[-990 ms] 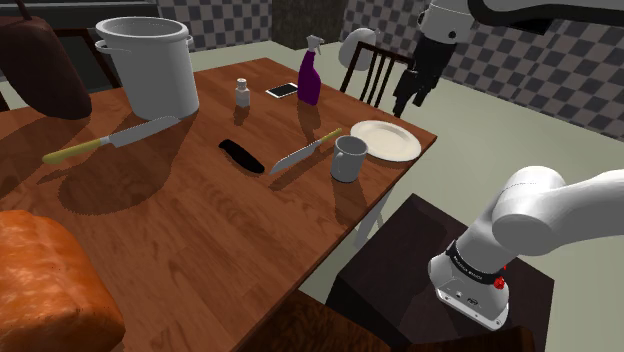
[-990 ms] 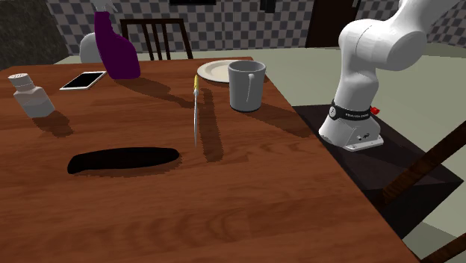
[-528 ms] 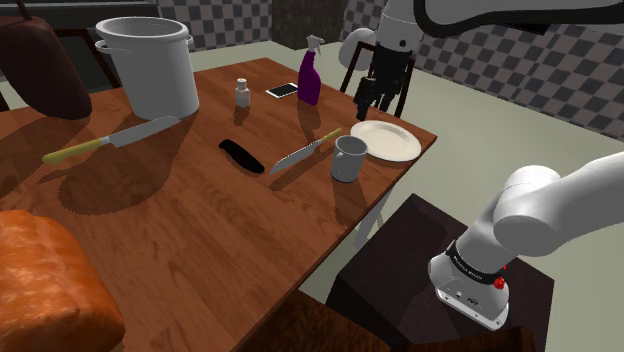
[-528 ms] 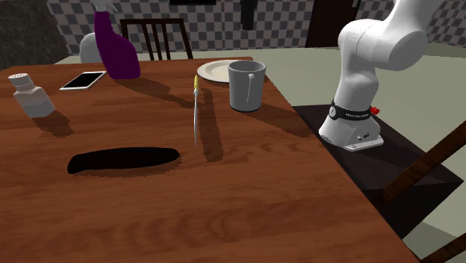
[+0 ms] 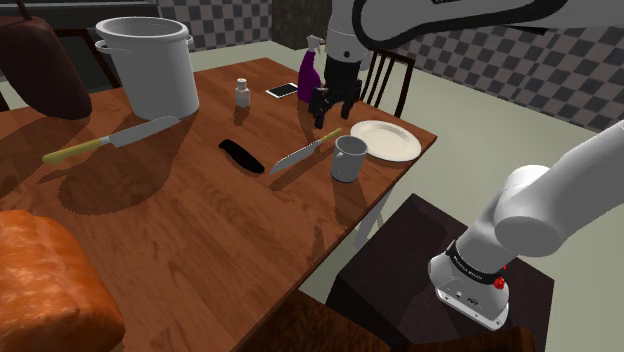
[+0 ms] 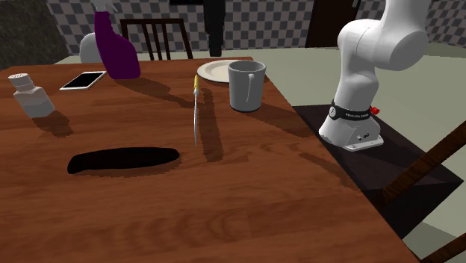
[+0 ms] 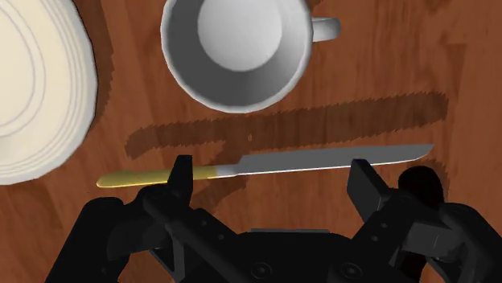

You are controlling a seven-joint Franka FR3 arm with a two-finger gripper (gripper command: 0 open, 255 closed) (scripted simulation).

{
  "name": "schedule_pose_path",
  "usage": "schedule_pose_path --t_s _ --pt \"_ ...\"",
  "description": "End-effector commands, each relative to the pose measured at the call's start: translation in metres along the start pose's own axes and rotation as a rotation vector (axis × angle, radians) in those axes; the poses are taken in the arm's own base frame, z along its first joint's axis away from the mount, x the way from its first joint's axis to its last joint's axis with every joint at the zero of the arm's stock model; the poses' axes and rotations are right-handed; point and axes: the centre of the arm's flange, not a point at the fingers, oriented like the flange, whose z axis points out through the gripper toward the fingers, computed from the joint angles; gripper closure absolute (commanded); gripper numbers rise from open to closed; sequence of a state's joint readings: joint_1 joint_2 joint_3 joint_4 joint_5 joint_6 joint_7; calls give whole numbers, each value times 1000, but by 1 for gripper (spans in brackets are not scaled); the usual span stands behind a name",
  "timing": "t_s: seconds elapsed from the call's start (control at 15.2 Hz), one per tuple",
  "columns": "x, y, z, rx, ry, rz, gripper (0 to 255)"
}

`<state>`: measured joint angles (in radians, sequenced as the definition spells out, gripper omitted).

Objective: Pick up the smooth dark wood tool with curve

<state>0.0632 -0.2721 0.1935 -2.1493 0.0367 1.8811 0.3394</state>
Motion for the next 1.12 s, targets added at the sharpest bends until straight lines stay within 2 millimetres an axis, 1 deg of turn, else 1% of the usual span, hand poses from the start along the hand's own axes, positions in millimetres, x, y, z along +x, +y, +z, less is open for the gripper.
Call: schedule_pose_path --t_s 0.0,1.06 --pt "17 -22 7 -2 -5 2 0" --pt "151 -179 76 -22 -42 14 0"
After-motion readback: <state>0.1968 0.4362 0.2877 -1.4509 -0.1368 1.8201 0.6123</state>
